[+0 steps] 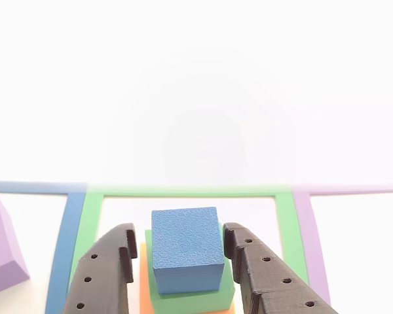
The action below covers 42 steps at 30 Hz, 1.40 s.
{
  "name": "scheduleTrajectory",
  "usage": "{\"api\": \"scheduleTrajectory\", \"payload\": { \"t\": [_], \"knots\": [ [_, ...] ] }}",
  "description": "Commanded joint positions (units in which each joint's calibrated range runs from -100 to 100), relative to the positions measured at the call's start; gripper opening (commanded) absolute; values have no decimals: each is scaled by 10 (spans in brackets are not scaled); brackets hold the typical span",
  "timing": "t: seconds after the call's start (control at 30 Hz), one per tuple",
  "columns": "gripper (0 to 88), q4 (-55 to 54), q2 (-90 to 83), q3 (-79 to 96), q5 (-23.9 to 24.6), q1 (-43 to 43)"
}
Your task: Tower of hanoi
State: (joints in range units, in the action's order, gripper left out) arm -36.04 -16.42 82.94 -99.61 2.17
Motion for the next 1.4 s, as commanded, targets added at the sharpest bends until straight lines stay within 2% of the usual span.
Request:
{"api": "scheduleTrajectory", "payload": {
  "t": [0.0, 0.43, 0.63, 0.77, 1.07, 1.37],
  "knots": [
    [81, -13, -1, -12, -4, 6],
    [46, -2, -16, -18, -4, 8],
    [42, 88, -80, -51, -4, 13],
    [41, 245, -155, -120, -4, 18],
    [40, 808, -251, -487, -4, 22],
    [35, 1173, -218, -872, -4, 42]
  ]
}}
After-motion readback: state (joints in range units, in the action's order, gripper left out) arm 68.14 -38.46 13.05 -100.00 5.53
